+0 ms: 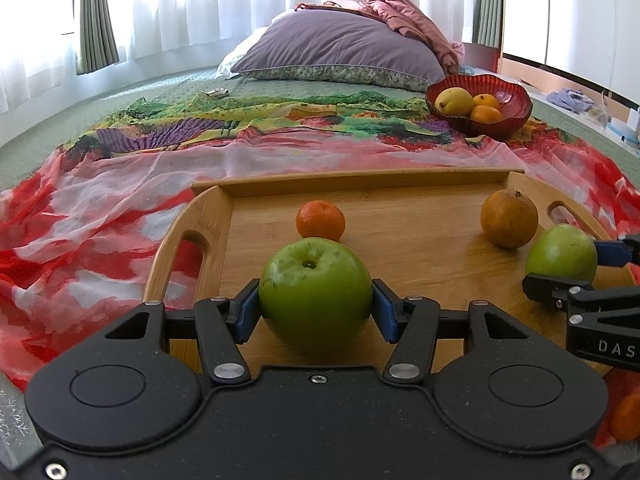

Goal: Organize fruits
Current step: 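Carry the green apples in both tools over the wooden tray, then open both tools to set the green apples on the tray and withdraw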

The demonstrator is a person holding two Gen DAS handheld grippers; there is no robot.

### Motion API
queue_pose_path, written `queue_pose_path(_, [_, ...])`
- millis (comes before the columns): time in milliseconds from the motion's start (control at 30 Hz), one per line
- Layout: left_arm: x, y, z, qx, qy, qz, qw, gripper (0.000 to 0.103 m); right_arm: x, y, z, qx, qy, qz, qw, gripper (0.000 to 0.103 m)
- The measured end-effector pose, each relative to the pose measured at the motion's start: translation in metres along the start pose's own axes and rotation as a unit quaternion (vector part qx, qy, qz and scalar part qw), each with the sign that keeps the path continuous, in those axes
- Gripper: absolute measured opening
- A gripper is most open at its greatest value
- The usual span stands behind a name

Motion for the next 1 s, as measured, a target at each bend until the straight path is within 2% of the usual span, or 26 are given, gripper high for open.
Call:
queue_pose_path(100, [-0.004, 0.0, 0.002, 0.003, 0.003, 0.0, 1.0, 0.057, -0.001, -0.001, 0.0, -0.008, 0.003, 0.0, 1.0, 0.072])
queue_pose_path(267, [-0.018, 0.002, 0.008, 0.005, 0.008, -0.003, 1.0, 0.075, -0.012, -0.002, -0.001, -0.022, 0.02, 0.002, 1.0, 0.082])
queue_pose_path(367, [-0.034, 0.006, 0.013, 0.013, 0.02, -0.001, 0.9997, 0.081, -0.022, 0.004, -0.001, -0.016, 0.033, -0.006, 0.999, 0.088])
queue_pose_path(467, [-0.049, 0.008, 0.018, 0.016, 0.029, 0.002, 0.9994, 0.087, -0.033, 0.01, 0.0, -0.009, 0.043, -0.011, 0.999, 0.089])
queue_pose_path(733, [-0.089, 0.01, 0.036, 0.009, 0.05, 0.007, 0.9987, 0.093, -0.072, 0.02, 0.015, -0.021, 0.072, -0.027, 0.997, 0.092])
queue_pose_path(1000, [-0.122, 0.01, 0.063, 0.003, 0.066, 0.006, 0.9978, 0.098, -0.105, 0.023, 0.046, -0.031, 0.086, -0.028, 0.995, 0.094])
Point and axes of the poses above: each gripper's, at about its wrist camera, not at the fingertips, and x roughly the way its jaws point, y to its right, z to its underside, the point moved 1 cm from there along x, roughly the way its jaws point, and after that the axes turned 11 degrees about x, right-handed, at the moved point
